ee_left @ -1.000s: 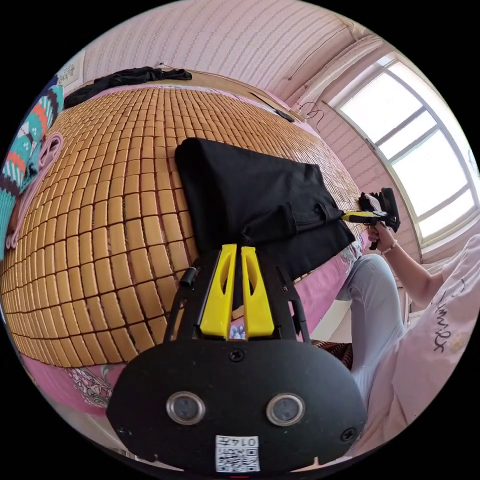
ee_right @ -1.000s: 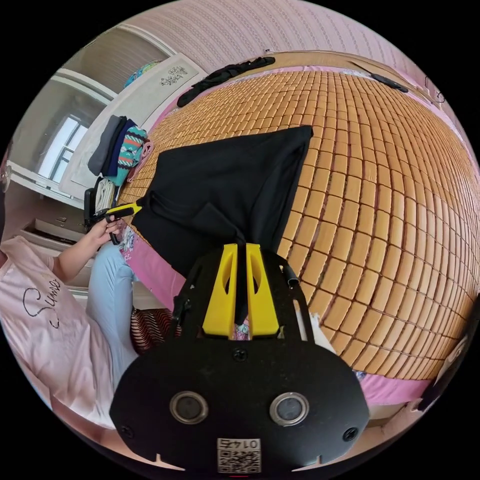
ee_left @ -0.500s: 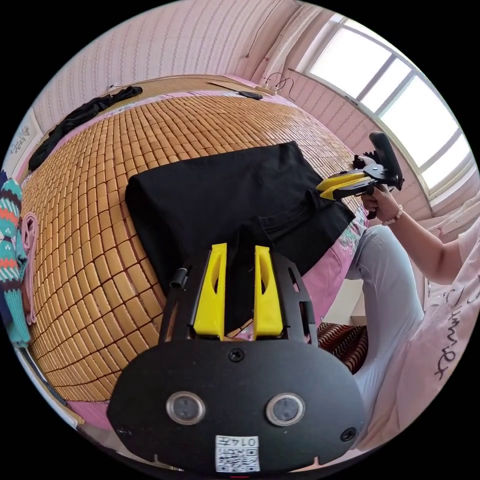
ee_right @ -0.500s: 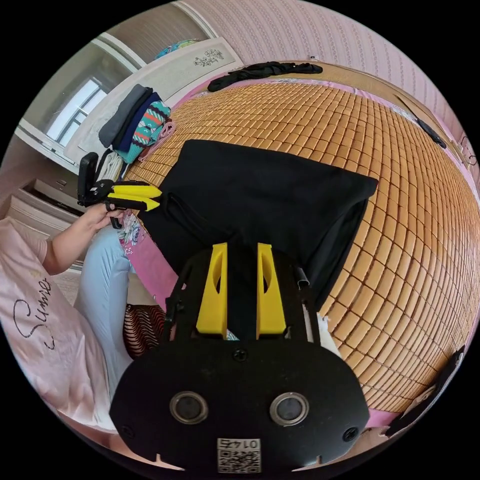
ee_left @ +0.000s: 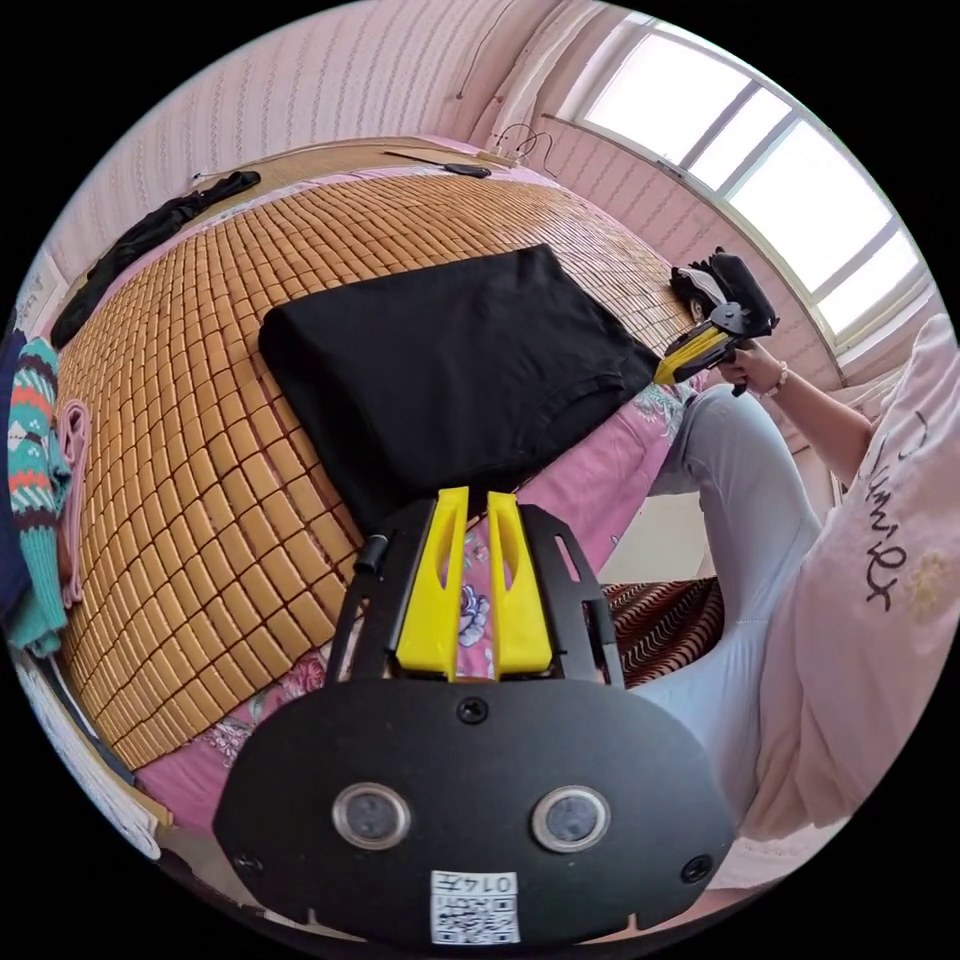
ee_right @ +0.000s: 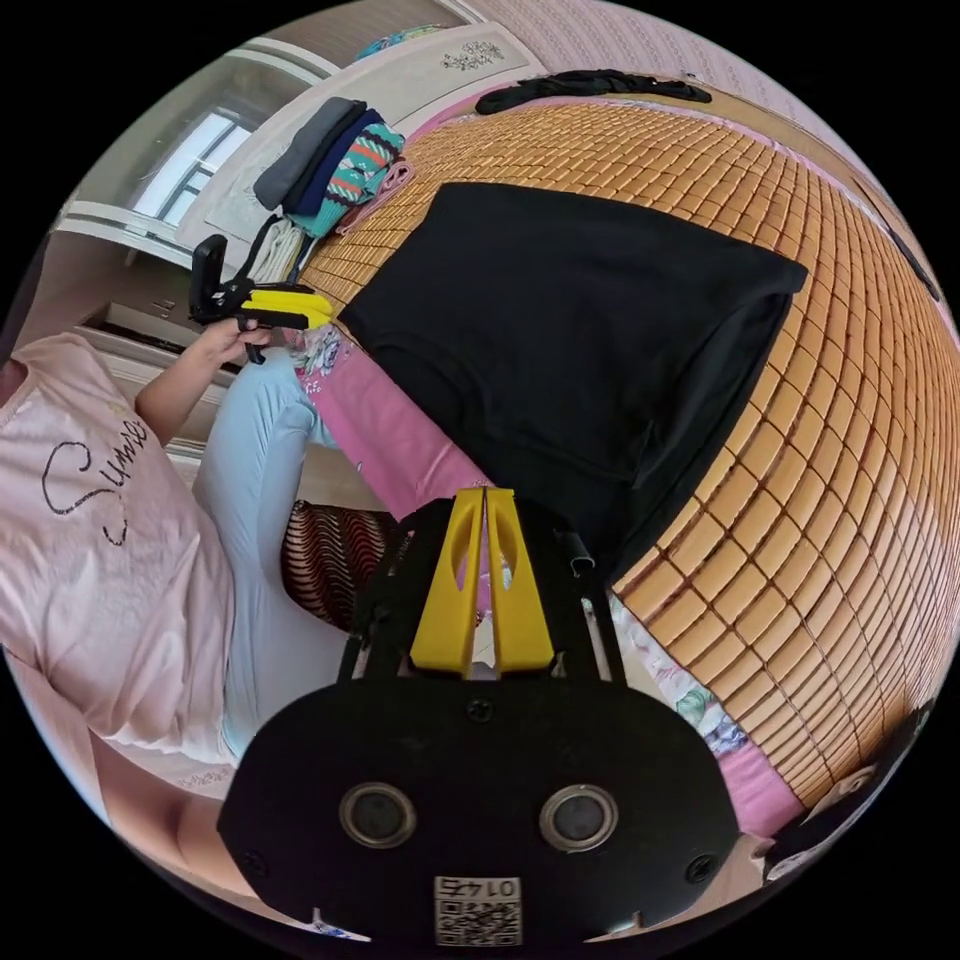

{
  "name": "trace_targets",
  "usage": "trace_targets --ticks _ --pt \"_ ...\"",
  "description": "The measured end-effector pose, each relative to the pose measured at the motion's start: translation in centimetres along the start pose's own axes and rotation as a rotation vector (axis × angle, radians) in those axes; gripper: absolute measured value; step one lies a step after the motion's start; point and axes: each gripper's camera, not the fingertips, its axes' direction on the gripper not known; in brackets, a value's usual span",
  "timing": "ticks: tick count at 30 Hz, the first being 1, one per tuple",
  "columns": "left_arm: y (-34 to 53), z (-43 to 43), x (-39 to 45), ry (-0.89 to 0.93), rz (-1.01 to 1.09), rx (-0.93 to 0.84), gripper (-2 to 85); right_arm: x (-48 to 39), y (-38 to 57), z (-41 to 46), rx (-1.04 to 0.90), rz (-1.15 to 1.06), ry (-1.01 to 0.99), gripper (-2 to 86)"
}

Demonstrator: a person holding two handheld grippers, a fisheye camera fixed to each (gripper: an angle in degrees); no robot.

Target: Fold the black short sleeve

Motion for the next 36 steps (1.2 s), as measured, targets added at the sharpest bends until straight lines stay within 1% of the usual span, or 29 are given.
trace_targets --ticks 2,5,6,8,10,11,13,15,16,18,20,21,23,24,25,27,29,31,33,34,35,36 --pt "-0.2 -0.6 2.1 -0.071 0.047 0.018 4.0 -1.0 -0.9 -0.5 0.042 -0.027 0.001 -0.3" --pt "-2.0 0.7 6.1 -0.144 0.148 0.089 3.0 -2.7 -4.8 -0.8 0.097 -0.048 0.088 -0.3" --pt "-2.5 1.3 6.9 -0.14 0.151 0.111 2.6 -3.3 -7.0 -0.6 0.112 -0.058 0.134 -0.3" --pt "-4.4 4.1 9.3 -0.057 0.145 0.157 0.8 -4.0 -10.5 -0.2 0.133 -0.072 0.189 -0.3" --pt "-5.4 6.4 10.6 -0.045 0.134 0.184 -0.2 -4.3 -14.0 0.4 0.118 -0.078 0.245 -0.3" --pt "-5.9 8.2 11.3 -0.064 0.132 0.159 -0.5 -4.2 -16.0 0.9 0.117 -0.071 0.296 -0.4" --pt "-6.2 10.6 11.9 -0.121 0.105 0.1 -0.8 -3.5 -18.4 2.4 0.083 -0.033 0.341 -0.4" --pt "-5.7 11.4 12.4 -0.122 0.104 0.13 -0.9 -2.4 -20.3 5.8 -0.101 -0.036 0.331 -0.4" --pt "-5.4 11.8 12.8 -0.125 0.113 0.131 -0.9 -2.6 -20.2 5.5 -0.085 -0.06 0.332 -0.4" --pt "-5.2 12.0 13.6 -0.145 0.143 0.122 -1.0 -2.5 -21.0 5.8 -0.168 -0.08 0.319 -0.5" --pt "-5.4 11.9 14.2 -0.105 0.143 0.086 -1.0 -2.3 -21.9 5.5 -0.187 -0.076 0.325 -0.5" --pt "-5.4 11.8 14.4 -0.088 0.144 0.089 -1.0 -2.0 -22.6 5.0 -0.163 -0.059 0.35 -0.4" --pt "-4.9 11.1 15.1 -0.072 0.137 0.159 -1.0 -1.4 -23.6 4.8 -0.141 -0.039 0.396 -0.4" --pt "-4.9 11.3 15.3 -0.079 0.14 0.154 -1.0 -0.9 -24.2 5.3 -0.153 -0.027 0.436 -0.4" --pt "-4.7 12.5 15.6 -0.092 0.154 0.098 -0.9 -0.5 -24.4 6.0 -0.184 -0.022 0.45 -0.4" --pt "-3.9 13.4 16.0 -0.09 0.169 0.13 -0.9 0.2 -24.3 6.8 -0.225 -0.017 0.456 -0.3" --pt "-3.7 13.9 17.0 -0.118 0.208 0.121 -0.7 0.4 -23.5 6.4 -0.206 -0.028 0.439 -0.3" --pt "-3.7 14.2 17.8 -0.138 0.241 0.107 -0.3 0.4 -21.1 4.7 -0.105 -0.03 0.422 -0.2" --pt "-3.5 14.1 18.6 -0.136 0.265 0.132 1.0 0.6 -16.0 1.9 0.028 0.012 0.367 0.1" --pt "-3.3 13.9 19.0 -0.114 0.264 0.18 2.8 0.8 -14.4 1.2 0.062 0.03 0.355 0.2" --pt "-3.1 13.6 19.5 -0.078 0.273 0.238 5.4 1.2 -10.8 0.0 0.126 0.082 0.34 0.6" --pt "-3.0 13.5 19.8 -0.066 0.274 0.266 6.0 1.9 -7.1 -0.8 0.174 0.163 0.336 1.1"
